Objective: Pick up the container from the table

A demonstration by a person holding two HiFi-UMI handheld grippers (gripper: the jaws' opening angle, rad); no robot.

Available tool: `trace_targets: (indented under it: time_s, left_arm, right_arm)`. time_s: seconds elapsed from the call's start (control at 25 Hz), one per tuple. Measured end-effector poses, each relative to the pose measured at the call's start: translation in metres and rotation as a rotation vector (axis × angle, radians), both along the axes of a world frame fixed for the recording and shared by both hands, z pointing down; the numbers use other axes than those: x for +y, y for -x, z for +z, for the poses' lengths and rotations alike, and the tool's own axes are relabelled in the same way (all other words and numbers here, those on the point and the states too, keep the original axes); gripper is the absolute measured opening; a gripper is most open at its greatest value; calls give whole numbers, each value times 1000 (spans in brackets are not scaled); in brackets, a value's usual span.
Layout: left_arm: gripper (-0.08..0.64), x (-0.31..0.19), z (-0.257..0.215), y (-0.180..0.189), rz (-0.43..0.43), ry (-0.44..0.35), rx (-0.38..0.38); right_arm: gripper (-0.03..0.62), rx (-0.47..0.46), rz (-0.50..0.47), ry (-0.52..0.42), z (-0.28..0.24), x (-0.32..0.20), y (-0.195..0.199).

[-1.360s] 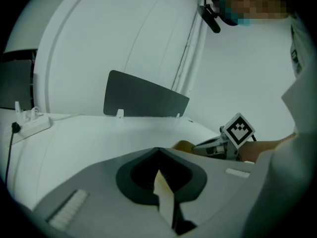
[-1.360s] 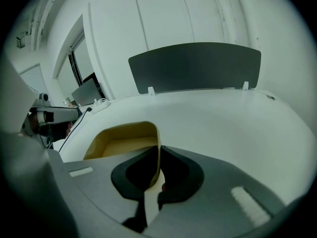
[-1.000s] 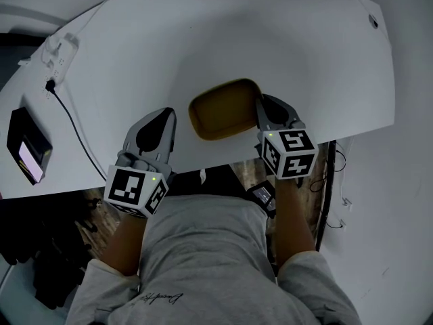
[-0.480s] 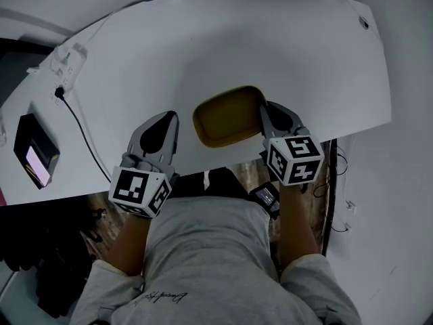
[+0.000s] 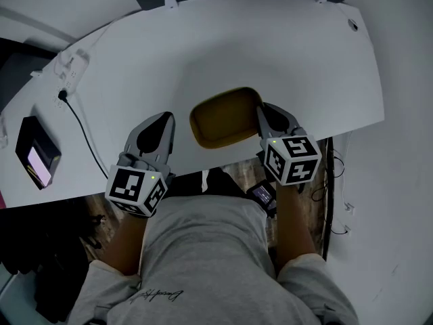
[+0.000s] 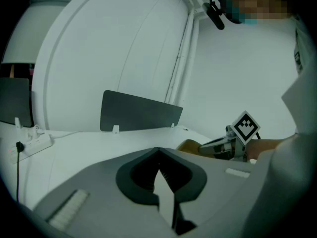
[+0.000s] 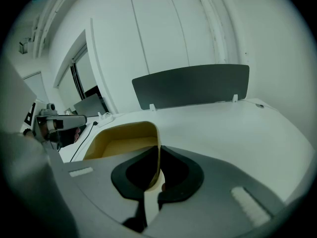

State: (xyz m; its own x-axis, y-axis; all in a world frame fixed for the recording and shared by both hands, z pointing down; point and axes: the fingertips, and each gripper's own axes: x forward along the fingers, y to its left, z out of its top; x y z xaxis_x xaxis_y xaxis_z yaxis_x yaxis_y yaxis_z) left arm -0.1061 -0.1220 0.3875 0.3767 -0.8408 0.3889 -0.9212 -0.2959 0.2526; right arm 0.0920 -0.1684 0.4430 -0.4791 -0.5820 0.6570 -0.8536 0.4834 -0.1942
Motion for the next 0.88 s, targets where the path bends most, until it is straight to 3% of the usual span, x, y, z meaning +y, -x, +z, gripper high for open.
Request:
trace_targets:
  time_s: [0.88]
  left_arm:
    - [-5, 18, -35, -8, 12, -69, -13]
  right_arm:
    - [25, -50, -12, -76, -53, 15, -6]
